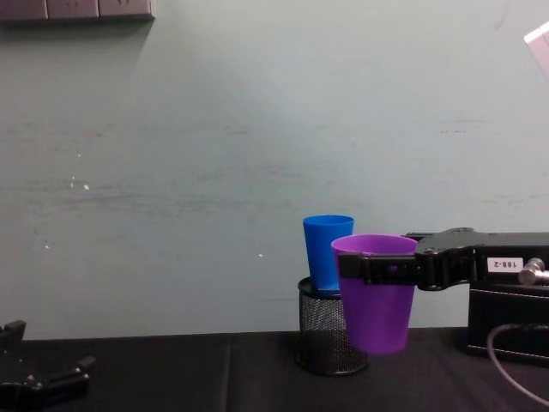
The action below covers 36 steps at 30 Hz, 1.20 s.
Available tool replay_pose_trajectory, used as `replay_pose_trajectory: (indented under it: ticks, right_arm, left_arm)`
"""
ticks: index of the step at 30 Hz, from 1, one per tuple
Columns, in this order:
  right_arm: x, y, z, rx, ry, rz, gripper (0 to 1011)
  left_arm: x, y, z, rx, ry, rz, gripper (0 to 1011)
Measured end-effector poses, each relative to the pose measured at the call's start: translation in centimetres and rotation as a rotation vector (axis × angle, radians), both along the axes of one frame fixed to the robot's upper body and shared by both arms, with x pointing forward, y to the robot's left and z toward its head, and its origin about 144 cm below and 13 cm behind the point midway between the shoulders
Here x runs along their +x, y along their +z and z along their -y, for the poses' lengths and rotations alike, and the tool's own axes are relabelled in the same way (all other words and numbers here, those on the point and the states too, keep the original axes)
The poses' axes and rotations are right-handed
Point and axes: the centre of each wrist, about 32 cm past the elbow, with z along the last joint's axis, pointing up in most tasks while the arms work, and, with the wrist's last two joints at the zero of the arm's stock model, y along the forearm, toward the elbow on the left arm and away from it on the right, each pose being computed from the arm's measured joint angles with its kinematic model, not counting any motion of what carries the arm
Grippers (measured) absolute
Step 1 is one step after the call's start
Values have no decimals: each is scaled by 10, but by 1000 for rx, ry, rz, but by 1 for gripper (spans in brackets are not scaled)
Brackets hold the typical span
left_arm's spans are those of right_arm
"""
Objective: Pick up one cup with a gripper and tap it against the other cup.
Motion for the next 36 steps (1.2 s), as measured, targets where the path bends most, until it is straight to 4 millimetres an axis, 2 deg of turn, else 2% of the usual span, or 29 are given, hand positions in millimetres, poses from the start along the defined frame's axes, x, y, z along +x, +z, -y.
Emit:
replay_pose_trajectory:
  ticks: [36]
  right_arm:
    - [1, -2, 0, 0, 6, 1, 723]
  left_arm:
    - [0, 0, 0, 0, 0, 0, 1011]
